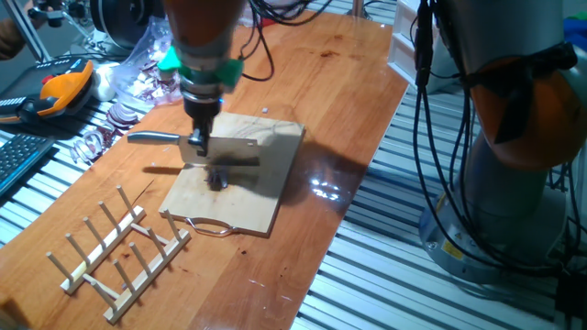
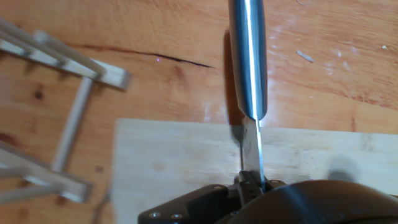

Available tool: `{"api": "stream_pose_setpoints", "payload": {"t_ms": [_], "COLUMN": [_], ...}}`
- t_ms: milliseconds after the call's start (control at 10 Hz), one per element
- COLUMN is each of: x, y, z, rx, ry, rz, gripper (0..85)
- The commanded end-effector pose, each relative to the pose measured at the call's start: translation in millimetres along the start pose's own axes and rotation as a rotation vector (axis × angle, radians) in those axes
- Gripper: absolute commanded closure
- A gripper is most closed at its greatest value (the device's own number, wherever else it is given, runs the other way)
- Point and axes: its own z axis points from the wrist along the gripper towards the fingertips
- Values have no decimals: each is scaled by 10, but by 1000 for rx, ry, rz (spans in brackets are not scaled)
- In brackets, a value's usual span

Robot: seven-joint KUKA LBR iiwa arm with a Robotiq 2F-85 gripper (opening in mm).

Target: Chop the onions

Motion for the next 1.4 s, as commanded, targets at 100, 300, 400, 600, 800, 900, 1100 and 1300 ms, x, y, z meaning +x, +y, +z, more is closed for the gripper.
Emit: {"api": "stream_pose_setpoints", "payload": {"t_ms": [100,300,400,600,800,900,1100,1300], "x": [-61,-50,-36,35,64,69,64,85], "y": [167,220,225,177,140,150,187,217], "z": [-214,-170,-128,-17,79,101,112,168], "rx": [4,15,18,36,34,34,30,32], "ry": [5,-5,-15,-39,-49,-50,-47,-56], "rz": [24,30,30,15,12,17,24,28], "gripper": [850,850,850,850,850,850,850,850]}}
